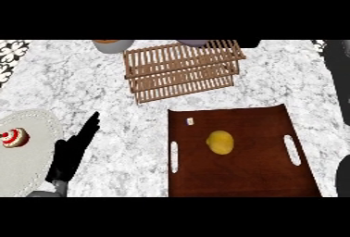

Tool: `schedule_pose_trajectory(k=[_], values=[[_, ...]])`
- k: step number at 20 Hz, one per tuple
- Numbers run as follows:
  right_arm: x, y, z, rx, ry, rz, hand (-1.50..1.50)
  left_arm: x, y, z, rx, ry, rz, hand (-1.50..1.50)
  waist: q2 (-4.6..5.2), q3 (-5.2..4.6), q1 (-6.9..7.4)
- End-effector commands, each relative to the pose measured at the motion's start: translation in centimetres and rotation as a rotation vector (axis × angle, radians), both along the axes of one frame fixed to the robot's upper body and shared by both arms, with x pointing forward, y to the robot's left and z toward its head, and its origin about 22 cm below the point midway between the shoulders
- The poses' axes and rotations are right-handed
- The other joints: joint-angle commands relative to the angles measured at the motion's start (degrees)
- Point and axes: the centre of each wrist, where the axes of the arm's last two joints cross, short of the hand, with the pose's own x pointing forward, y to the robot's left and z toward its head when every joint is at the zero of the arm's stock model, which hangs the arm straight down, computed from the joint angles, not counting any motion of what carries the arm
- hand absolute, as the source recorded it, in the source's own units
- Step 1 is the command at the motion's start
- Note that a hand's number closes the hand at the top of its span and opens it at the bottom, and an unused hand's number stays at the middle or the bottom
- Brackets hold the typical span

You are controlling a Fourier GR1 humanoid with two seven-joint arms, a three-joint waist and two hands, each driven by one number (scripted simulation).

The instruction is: Pick the eggplant from the tray and place it in the tiered shelf

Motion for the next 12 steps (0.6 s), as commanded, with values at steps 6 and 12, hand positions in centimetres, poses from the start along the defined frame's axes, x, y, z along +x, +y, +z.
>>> schedule_pose_trajectory(k=[6, 12], values=[[-6.9, -9.5, -1.3, -0.087, 0.005, 0.065, -1.5, 0.1, -0.1, 1.1, 0.01, 0.002, 0.023, 0.0, -0.23, 0.01, -0.71], [-11.7, -12.2, -2.6, -0.139, 0.015, 0.121, -1.5, -1.1, 0.4, -0.4, -0.008, 0.003, 0.027, 0.0, 0.01, -0.02, -0.11]])
